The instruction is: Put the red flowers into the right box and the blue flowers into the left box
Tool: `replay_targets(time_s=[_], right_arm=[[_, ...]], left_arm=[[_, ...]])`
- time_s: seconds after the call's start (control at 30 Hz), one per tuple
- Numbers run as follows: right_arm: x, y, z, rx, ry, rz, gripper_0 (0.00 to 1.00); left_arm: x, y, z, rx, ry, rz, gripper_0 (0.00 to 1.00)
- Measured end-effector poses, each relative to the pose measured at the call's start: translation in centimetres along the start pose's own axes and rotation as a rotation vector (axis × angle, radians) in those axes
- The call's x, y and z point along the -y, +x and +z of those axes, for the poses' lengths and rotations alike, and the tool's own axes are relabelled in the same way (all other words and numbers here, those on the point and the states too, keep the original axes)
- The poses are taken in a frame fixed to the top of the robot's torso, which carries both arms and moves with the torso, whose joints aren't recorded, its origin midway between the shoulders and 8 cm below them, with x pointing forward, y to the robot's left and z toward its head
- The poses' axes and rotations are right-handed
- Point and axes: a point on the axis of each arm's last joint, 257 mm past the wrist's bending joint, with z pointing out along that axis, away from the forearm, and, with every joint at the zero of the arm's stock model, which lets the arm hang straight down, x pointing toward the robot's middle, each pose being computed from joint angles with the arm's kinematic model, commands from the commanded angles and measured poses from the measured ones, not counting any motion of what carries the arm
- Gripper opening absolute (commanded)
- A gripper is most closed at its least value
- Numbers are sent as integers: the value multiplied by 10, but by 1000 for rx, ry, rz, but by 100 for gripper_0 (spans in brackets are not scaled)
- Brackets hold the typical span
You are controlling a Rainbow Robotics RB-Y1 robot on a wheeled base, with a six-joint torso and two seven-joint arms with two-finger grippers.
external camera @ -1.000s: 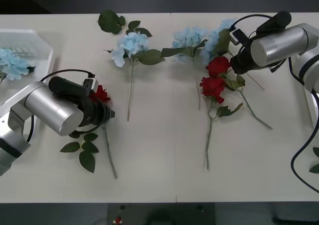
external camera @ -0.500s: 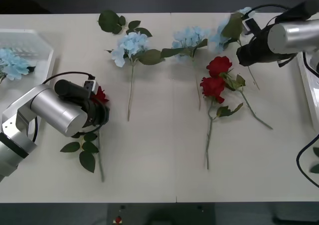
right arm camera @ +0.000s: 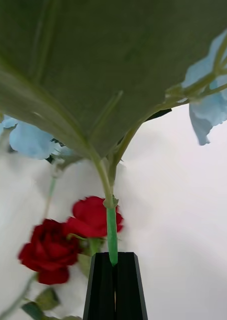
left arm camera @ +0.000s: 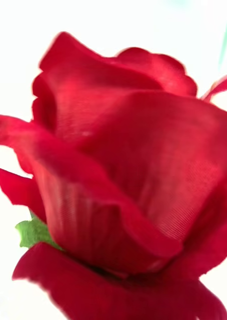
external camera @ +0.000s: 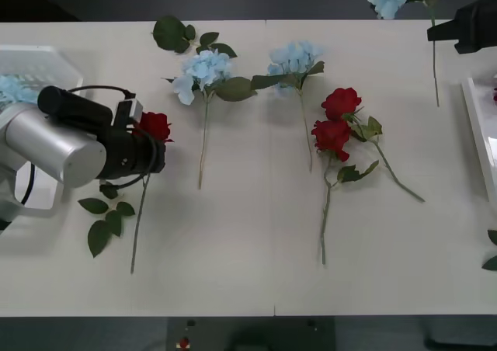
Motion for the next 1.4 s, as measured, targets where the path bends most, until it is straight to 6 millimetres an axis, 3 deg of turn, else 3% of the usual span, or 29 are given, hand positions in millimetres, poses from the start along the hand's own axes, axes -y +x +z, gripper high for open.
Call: replay_targets(time_s=[0.17,0.4,0.6,0.77,0.93,1.13,1.4], right_arm=[[-16,5,-23,97,-96,112,0],[-21,48,-27,178,-161,134,0],[-13,93,-34,180,-152,246,0],[-7,101,-38,182,-136,264,0],[13,120,-38,135,-68,248,0],[40,160,-29,48,36,223,0],[68,213,0,-13,160,247,0]], left_arm=[[27,-46,-47,77,130,-76,0],[73,-96,-89,238,359,-19,0],[114,-120,-115,309,627,-123,0],[131,-126,-129,427,719,135,0],[164,-144,-147,475,884,5,0],[219,-156,-145,650,927,59,0],[296,-124,-119,550,1027,34,0]])
